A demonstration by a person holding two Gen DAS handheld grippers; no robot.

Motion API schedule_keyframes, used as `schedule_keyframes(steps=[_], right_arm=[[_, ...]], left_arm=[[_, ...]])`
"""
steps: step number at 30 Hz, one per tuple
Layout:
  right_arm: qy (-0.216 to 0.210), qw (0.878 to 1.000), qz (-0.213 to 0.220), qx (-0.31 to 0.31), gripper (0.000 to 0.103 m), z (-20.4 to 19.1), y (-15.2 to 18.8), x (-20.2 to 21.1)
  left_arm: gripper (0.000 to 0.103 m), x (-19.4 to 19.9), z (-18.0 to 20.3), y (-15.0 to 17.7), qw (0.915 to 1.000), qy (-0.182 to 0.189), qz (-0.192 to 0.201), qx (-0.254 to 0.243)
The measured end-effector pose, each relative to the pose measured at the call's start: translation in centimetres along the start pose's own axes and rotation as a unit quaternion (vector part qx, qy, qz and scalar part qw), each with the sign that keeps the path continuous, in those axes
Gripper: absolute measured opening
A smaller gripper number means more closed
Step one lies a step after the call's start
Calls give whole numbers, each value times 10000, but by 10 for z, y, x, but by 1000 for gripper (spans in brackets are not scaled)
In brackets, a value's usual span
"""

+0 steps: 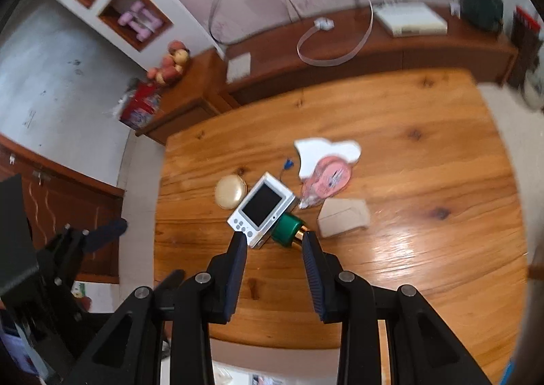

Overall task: Organize rigid objects
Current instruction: 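Move both tools back over the table toward the white device and green jar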

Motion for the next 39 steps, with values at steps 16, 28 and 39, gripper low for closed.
schedule_keyframes(steps=[16,28,39], right_arm=[[511,9962,-570,-409,51,14,-1,-87],[522,9934,-600,-830,63,18,-5,-91],[490,9878,-804,-1244,63,25,2,-95]], left_arm=[[84,-84,1,3,9957,800,-437,164],[84,-87,-2,3,9948,894,-420,260],[84,-89,-8,4,9942,968,-401,249]])
Point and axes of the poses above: each gripper's, at about its wrist camera, not at the fingertips, and x roughly against the way its jaws point, z to its right, y to its underside, the point moved 2 cm from there along -x, roughly the way its jaws point
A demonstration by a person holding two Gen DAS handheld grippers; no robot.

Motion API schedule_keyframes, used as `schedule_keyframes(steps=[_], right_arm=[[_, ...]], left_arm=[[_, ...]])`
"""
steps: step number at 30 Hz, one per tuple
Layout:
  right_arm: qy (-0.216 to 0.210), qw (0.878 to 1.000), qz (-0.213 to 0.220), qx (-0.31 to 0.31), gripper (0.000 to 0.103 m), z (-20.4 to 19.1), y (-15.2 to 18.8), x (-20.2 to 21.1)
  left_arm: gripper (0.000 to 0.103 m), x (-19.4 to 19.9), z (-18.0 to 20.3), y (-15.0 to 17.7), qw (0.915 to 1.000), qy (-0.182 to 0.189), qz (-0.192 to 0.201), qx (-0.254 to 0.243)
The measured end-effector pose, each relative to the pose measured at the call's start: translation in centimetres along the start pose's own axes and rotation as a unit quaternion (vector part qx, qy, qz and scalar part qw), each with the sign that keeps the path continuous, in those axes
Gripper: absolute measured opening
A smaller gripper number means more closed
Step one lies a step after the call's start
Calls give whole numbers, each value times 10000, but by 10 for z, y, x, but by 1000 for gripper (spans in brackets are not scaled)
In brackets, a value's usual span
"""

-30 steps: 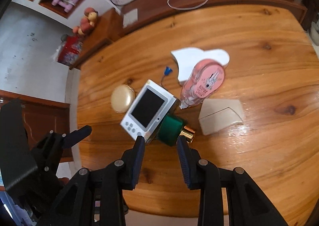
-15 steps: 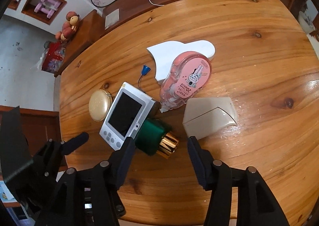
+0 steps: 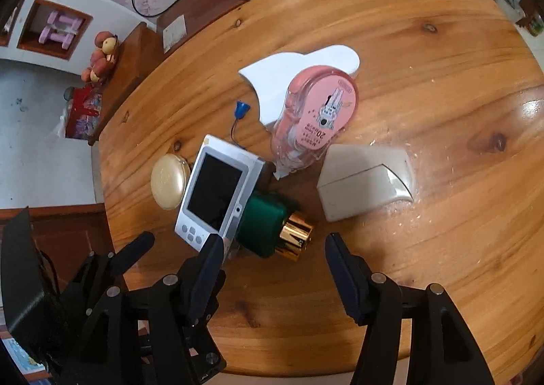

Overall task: Organize rigid objects
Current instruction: 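Move both tools back over the table toward the white device and green jar, then grasp the white handheld device with the left tool while the right tool grasps the green jar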

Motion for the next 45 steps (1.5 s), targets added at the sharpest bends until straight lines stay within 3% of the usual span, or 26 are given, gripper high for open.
schedule_keyframes(steps=[4,6,7,14,22,32,39,42,43,45], right_arm=[[-116,9997,-106,-176,63,4,-2,-12],[-286,9992,-189,-225,53,6,-2,-18],[-358,9988,-192,-255,53,8,0,-18],[-433,9988,-48,-231,46,17,-4,-5],[-575,9982,-4,-163,44,36,-2,15],[-595,9981,9,-145,44,48,0,19],[-491,9988,-61,57,44,46,-2,20],[-358,9991,-74,210,44,39,-3,20],[-341,9990,-101,255,44,38,-3,18],[-331,9989,-131,320,44,36,-2,16]], left_arm=[[84,0,-1,-2,9999,124,11,20],[84,-1,0,-4,9999,163,15,16],[84,-1,0,-5,9999,153,13,12],[84,-9,3,-20,9994,307,-30,181],[85,-13,17,-33,9982,476,-64,364],[84,-29,11,-36,9939,176,-346,1035],[81,-32,16,-39,9920,-177,-413,1183],[71,-30,19,-36,9918,-218,-360,1208],[62,-27,23,-35,9921,-226,-305,1193],[62,-25,24,-31,9921,-289,-302,1187]])
Point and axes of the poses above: each gripper's, at about its wrist camera, not at the fingertips, and x roughly against the way its jaws point, z to its right, y to its underside, the point moved 2 cm from there along -x, roughly the way its jaws point
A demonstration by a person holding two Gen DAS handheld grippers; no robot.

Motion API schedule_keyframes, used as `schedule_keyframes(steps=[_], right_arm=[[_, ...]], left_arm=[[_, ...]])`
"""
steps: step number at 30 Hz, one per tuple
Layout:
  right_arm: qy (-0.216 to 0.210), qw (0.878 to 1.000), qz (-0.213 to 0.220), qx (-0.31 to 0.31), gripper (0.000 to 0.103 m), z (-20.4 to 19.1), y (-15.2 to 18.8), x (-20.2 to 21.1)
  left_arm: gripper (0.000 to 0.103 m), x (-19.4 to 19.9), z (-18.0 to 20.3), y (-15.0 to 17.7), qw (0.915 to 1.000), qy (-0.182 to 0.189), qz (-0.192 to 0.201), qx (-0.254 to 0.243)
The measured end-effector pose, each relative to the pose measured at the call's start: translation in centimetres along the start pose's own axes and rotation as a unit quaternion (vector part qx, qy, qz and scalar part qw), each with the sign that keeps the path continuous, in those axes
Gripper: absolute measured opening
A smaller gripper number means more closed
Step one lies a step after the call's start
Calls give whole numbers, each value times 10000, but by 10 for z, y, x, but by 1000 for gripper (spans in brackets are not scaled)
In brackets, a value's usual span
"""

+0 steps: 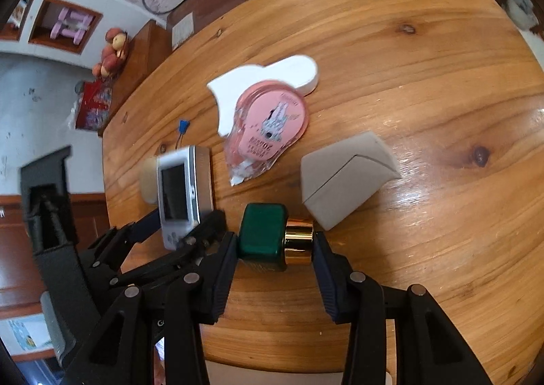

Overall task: Organize rigid objects
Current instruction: 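Grasp the white handheld device with the left tool while the right tool grasps the green jar, then carry the white device and green jar into the tray and open both tools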

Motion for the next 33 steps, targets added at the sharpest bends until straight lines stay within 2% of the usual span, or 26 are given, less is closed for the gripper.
schedule_keyframes(steps=[3,11,15,20,27,33], right_arm=[[-49,9999,-7,110,44,-1,4,0],[-786,9967,51,218,44,-1,19,22],[-1185,9925,131,286,44,3,32,46],[-1395,9855,404,881,44,-6,71,93],[-1133,9678,1057,1983,44,-21,146,159],[-666,9506,1510,2629,44,-21,212,173]], left_arm=[[61,2,-5,5,10000,13,6,96],[61,32,-15,26,9996,92,153,206],[61,59,-20,37,9990,172,329,264],[61,115,-24,66,9963,270,781,248],[61,192,-11,124,9905,362,1315,197],[61,215,4,182,9878,374,1488,267]])
Point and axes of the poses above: each gripper's, at about its wrist camera, not at the fingertips, and x roughly against the way its jaws point, z to its right, y to its underside, the point moved 2 cm from there along -x, roughly the way its jaws point
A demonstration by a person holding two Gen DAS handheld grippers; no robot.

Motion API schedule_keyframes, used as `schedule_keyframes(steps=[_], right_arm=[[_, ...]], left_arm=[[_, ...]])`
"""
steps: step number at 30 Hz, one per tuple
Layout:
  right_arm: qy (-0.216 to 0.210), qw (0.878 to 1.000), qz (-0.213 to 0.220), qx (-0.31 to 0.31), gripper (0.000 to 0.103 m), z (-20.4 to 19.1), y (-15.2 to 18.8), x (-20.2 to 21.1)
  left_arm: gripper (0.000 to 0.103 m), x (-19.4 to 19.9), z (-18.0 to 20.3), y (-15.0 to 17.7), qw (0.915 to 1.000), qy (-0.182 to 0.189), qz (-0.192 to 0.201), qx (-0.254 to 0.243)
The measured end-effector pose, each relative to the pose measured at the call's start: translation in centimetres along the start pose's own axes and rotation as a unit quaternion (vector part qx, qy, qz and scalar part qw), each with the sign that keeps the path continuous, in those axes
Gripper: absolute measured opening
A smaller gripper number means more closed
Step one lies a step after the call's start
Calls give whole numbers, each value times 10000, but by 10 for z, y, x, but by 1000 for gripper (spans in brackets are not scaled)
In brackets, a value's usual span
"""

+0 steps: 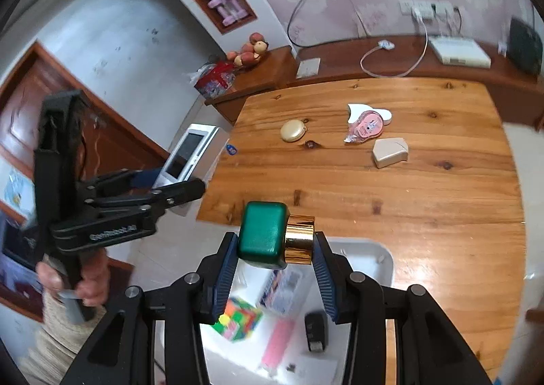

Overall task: Organize rigid objects
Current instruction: 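Carry the white device and green jar into the tray and open both tools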

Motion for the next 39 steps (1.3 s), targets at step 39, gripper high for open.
schedule_keyframes(steps=[39], right_arm=[[1543,9866,-194,491,70,27,96,-96]], left_arm=[[62,-105,23,115,9928,-575,-736,744]])
Point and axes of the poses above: each gripper's, at about its wrist camera, not at the fingertips, and x roughly against the way its jaws point, z to its right, y to its underside, the point moved 2 cm from there along -x, roughly the way its jaws point
